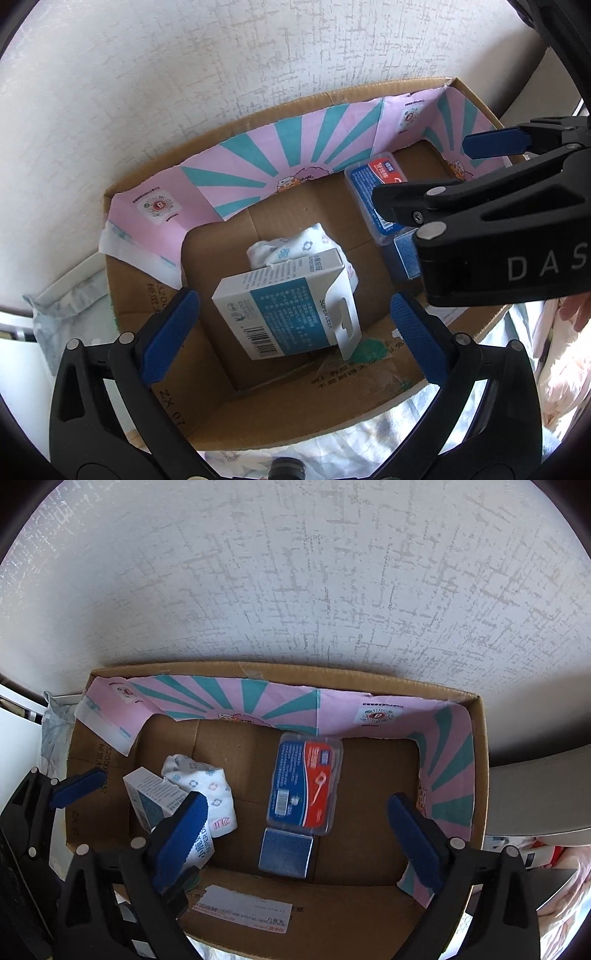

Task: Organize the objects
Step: 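Open the left tool to drop the carton while the right tool releases the blue box, then withdraw both tools from the cardboard box back over the bed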

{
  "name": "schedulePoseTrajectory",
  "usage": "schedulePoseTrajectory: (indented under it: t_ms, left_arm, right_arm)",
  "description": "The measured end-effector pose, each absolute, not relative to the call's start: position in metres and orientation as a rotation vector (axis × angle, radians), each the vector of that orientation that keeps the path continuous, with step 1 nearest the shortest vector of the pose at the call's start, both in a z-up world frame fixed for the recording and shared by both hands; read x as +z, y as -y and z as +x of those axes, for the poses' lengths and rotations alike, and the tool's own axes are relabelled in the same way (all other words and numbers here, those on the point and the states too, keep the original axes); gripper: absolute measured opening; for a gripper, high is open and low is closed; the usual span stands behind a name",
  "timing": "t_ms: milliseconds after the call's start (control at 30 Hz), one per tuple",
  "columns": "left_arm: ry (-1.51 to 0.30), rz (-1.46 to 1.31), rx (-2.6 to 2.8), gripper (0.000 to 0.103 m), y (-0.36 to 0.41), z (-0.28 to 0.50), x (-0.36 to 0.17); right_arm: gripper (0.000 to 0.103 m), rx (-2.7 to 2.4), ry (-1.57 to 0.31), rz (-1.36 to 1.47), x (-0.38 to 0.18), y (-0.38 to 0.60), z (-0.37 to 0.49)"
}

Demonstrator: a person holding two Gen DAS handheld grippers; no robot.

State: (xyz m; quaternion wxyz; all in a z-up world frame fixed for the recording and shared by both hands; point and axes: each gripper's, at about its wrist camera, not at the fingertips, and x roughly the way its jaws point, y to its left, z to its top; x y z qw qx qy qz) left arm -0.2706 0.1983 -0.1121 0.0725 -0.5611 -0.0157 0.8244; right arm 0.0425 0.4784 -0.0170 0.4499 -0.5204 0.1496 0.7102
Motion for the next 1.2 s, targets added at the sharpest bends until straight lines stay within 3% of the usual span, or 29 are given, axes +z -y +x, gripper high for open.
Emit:
schedulePoseTrajectory:
  t_ms: [533,1200]
  left_arm:
    - [0.11,-1.626,2.569,0.103,-0.201,-0.266,-0.081]
    - [0.335,-1.419,2.826,0.103,-0.159,-0.209,-0.04]
  right_arm:
    - [0.097,1.785,-0.348,-1.245,0.014,-0.46,0.054]
    - [0.102,1.955,-0.147,-1.044,0.069,-0.38,0.071]
